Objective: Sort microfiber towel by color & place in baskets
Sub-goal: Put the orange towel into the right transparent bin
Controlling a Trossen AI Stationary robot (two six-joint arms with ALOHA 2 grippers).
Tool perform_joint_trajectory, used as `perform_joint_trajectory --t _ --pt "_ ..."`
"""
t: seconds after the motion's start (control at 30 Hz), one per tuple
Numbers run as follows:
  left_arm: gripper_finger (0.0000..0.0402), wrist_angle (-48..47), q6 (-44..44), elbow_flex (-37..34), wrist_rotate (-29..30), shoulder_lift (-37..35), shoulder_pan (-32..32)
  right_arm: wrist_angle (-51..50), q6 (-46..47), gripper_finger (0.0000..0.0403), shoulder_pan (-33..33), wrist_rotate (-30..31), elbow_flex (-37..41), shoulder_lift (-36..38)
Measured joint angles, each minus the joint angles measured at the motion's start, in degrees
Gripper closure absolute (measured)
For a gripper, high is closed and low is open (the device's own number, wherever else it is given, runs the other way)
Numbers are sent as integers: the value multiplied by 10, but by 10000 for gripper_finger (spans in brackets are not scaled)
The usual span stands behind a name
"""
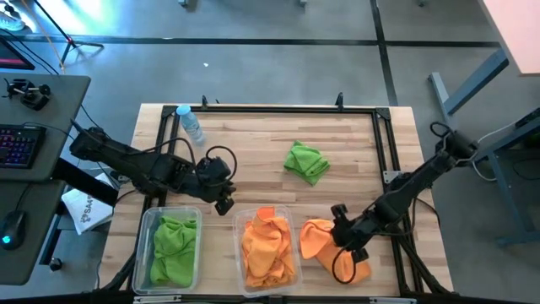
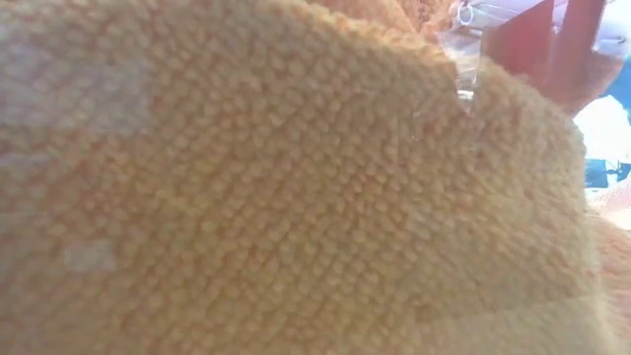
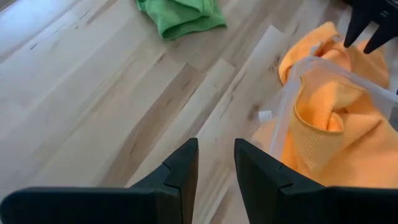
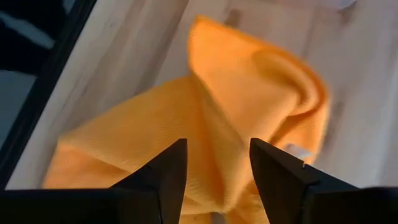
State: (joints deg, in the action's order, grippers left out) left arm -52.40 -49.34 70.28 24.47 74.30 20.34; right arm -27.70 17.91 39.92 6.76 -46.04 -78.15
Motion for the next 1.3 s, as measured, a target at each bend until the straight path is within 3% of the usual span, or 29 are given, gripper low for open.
perform_joint_trajectory --t 0.23,0.43,0.5,0.77,0.97,1.1,1.3 --pt "310 -1 28 0 1 0 9 13 34 261 0 -13 0 -64" --pt "310 -4 81 0 0 -1 23 -15 195 380 0 -4 -25 -77" --pt "310 -5 90 0 0 -2 29 -59 228 391 0 15 -53 -77" --pt "310 -5 111 0 -9 -3 46 -308 271 396 21 127 -246 -76" --pt "310 -5 110 0 -9 -3 51 -439 321 400 47 249 -390 -76" --pt "310 -5 110 0 -10 -3 56 -471 315 402 69 339 -474 -76" --pt "310 -5 111 0 -18 -3 60 -446 217 402 105 481 -597 -76"
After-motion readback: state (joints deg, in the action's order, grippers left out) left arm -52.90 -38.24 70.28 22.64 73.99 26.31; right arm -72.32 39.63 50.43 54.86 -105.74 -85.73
